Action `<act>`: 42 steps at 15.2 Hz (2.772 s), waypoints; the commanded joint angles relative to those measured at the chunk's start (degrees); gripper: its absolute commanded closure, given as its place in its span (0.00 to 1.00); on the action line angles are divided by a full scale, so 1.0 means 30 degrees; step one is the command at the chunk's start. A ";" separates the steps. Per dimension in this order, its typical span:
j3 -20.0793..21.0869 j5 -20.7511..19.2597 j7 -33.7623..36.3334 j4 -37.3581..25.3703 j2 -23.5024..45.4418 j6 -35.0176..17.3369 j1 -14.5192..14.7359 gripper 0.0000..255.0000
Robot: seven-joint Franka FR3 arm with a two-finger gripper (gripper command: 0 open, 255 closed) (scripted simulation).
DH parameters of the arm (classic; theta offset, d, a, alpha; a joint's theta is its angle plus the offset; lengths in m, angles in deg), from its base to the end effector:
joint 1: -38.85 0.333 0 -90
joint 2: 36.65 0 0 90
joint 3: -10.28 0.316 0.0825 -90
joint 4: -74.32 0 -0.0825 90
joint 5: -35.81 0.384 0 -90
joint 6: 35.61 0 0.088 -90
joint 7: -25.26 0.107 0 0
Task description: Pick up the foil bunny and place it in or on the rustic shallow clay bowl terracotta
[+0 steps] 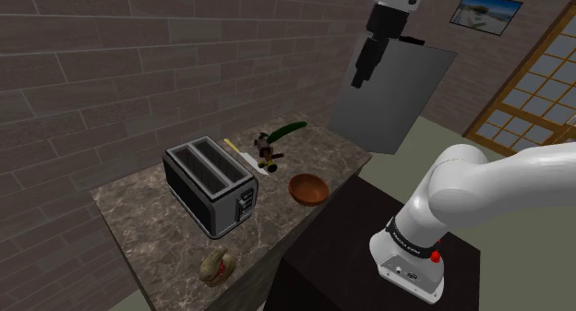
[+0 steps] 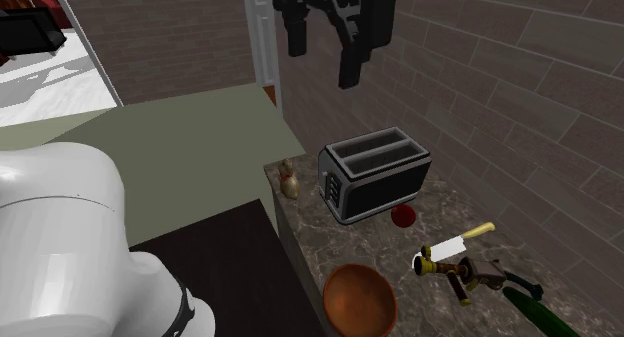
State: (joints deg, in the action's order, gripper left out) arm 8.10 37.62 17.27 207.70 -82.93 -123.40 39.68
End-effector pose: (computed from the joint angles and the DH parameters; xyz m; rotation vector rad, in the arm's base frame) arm 0.2973 -0.0076 0.6069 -3.0771 -0.1986 -0.0249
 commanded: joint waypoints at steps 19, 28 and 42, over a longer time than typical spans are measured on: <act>0.3207 0.5495 0.3073 0.7852 0.3265 -1.1604 0.2349 0.00; 0.4769 0.9462 0.3115 0.8179 0.9428 -1.8732 0.4584 0.00; 0.7390 1.7831 -0.1168 0.2664 2.1443 -2.6785 0.6798 0.00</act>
State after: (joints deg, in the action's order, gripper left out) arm 29.49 89.45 15.06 217.48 -21.24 -202.44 60.18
